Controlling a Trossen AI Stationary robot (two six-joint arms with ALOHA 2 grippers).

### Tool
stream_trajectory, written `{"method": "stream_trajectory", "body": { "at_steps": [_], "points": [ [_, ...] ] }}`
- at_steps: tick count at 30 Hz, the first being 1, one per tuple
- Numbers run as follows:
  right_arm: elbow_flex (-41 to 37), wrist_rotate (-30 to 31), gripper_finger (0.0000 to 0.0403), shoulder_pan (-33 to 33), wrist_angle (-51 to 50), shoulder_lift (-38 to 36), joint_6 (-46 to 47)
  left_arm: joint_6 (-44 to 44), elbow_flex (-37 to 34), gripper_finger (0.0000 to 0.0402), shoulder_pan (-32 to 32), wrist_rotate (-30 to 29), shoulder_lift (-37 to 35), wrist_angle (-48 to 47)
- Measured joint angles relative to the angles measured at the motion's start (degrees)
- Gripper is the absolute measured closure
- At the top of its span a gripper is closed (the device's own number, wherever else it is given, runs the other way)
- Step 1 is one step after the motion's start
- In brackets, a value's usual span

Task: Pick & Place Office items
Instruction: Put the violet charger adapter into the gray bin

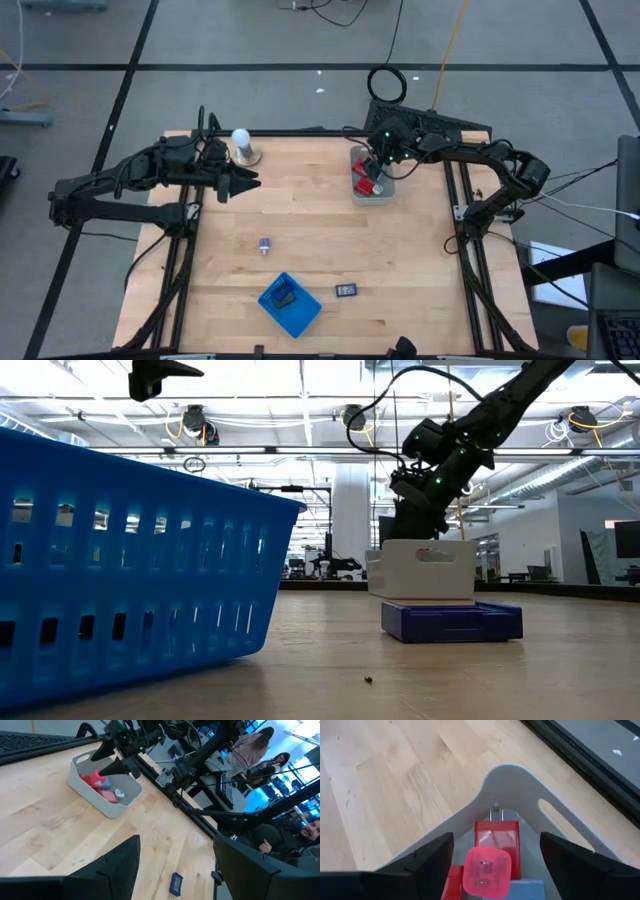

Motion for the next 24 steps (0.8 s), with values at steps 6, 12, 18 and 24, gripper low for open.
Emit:
{"method": "stream_trajectory", "body": {
  "at_steps": [6,12,18,24],
  "points": [
    [0.0,0.0,0.0113,0.2,0.6,-1.9,3.0,-0.1,0.0,0.0151,0.0,0.0,0.0,0.0],
    [0.1,1.8,0.0113,1.5,4.5,-11.4,4.2,-0.5,0.0,0.0151,-0.8,0.0,0.0,-0.1],
    [0.1,1.5,0.0113,3.8,5.2,-21.3,7.9,-0.5,0.0,0.0151,-2.3,0.0,0.0,-0.1],
    [0.1,1.4,0.0112,9.5,5.1,-27.3,8.9,-3.7,0.0,0.0151,-3.7,-0.5,0.0,1.7]
  ]
}}
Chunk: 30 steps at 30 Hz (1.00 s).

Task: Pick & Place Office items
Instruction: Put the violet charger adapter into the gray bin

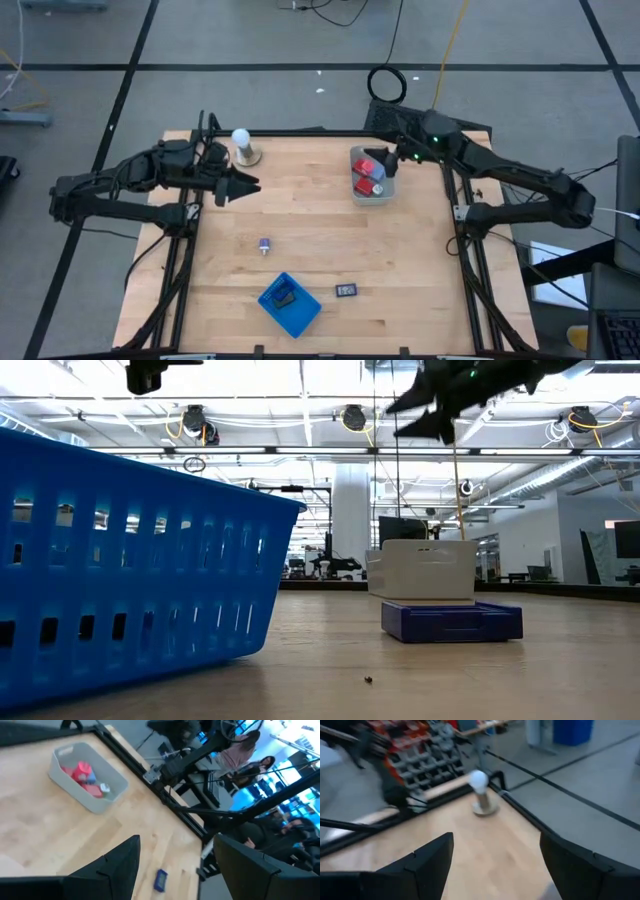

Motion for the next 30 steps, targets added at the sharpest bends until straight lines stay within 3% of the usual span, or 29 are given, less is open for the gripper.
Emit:
{"method": "stream_trajectory", "body": {
  "at_steps": [10,13,19,22,26,30],
  "points": [
    [0.0,1.7,0.0112,8.2,-0.9,-4.8,12.3,-14.7,-0.1,0.0151,-8.6,2.7,1.6,-1.2],
    [0.0,1.7,0.0112,9.7,-1.1,-5.4,14.6,-17.0,-0.1,0.0151,-11.6,5.0,3.1,6.4],
    [0.0,1.6,0.0112,11.9,-1.2,-5.8,15.0,-6.4,-0.1,0.0151,-15.1,10.4,6.7,25.9],
    [0.0,1.6,0.0112,12.7,-1.2,-5.8,15.4,-5.6,-0.1,0.0151,-15.1,14.5,8.3,31.8],
    [0.0,1.6,0.0112,13.6,-1.2,-5.8,16.3,-6.7,0.3,0.0151,-15.8,8.6,9.7,32.2],
    [0.0,1.6,0.0112,13.8,-1.2,-5.8,18.4,-6.8,8.8,0.0151,-19.4,1.7,9.9,15.5]
  ]
}}
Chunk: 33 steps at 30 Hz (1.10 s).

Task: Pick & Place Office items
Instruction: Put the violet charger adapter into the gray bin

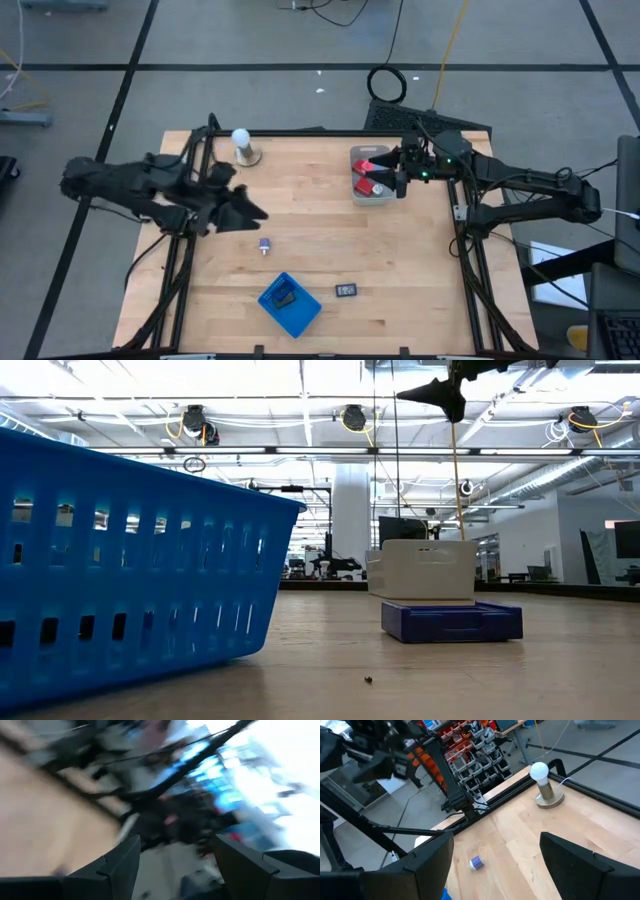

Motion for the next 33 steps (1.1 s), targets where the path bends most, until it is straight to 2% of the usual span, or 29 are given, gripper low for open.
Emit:
{"method": "stream_trajectory", "body": {
  "at_steps": [2,3,5,6,9,14,16,20,24,33],
  "points": [
    [0.0,-0.6,0.0112,0.0,0.0,0.0,0.0,-0.8,8.0,0.0151,-2.6,-7.1,1.5,-15.7],
    [0.0,-1.3,0.0112,0.0,0.0,0.0,0.0,-2.5,12.7,0.0151,-4.1,-12.6,2.9,-23.8],
    [0.0,-1.6,0.0112,0.0,-0.1,0.0,-0.1,-11.5,20.8,0.0151,-6.4,-22.4,6.2,-37.9],
    [0.0,-1.7,0.0112,0.0,-0.3,0.0,-0.2,-15.5,24.3,0.0151,-7.0,-24.7,7.8,-43.8],
    [0.0,-4.2,0.0112,0.0,-0.5,0.0,-0.2,-26.4,30.7,0.0151,-7.7,-23.8,12.5,-56.8],
    [0.0,-9.1,0.0112,0.1,-0.5,0.0,-0.4,-39.5,31.0,0.0151,-10.0,-16.1,20.5,-72.8],
    [0.0,-10.9,0.0112,0.1,-0.5,0.0,-0.2,-46.1,31.0,0.0151,-10.2,-14.9,24.3,-74.5],
    [0.0,-15.1,0.0112,0.7,-1.0,0.0,-0.3,-54.1,31.1,0.0151,-11.9,-12.4,28.8,-71.8],
    [0.0,-18.4,0.0112,1.3,-1.4,0.0,-2.1,-60.8,31.1,0.0151,-12.7,-12.8,32.3,-69.7],
    [0.0,-25.8,0.0112,1.4,-1.5,0.0,-3.2,-65.4,31.1,0.0151,-12.0,-12.1,35.2,-72.7]
  ]
}}
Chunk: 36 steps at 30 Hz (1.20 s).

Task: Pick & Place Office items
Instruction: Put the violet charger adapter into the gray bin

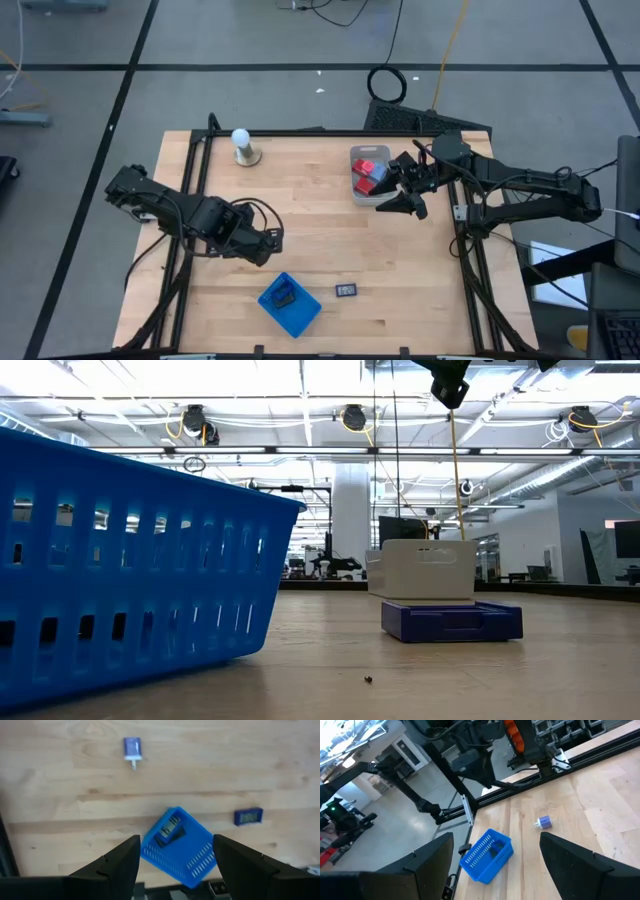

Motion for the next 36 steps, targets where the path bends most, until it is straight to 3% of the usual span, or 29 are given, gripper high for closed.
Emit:
{"method": "stream_trajectory", "body": {
  "at_steps": [6,9,13,23,30,36],
  "points": [
    [0.0,-1.4,0.0112,0.0,-0.1,0.0,1.7,-0.5,0.0,0.0151,0.4,-1.4,0.0,-6.3],
    [0.0,-1.3,0.0112,0.0,0.0,0.0,1.9,1.1,-1.2,0.0151,1.4,-3.2,-0.1,-5.7],
    [0.0,-1.3,0.0112,0.0,0.0,0.0,2.2,5.0,-4.3,0.0151,3.6,-1.4,0.0,-5.7],
    [0.0,-1.2,0.0112,0.0,0.3,0.0,3.5,17.4,-19.3,0.0151,11.0,5.6,0.0,7.3],
    [0.0,-1.2,0.0112,0.0,0.3,0.0,4.5,19.5,-28.0,0.0151,13.7,6.9,0.0,18.8],
    [0.0,-1.2,0.0112,0.0,0.2,0.0,4.6,20.2,-31.5,0.0151,14.0,7.0,0.0,21.0]
  ]
}}
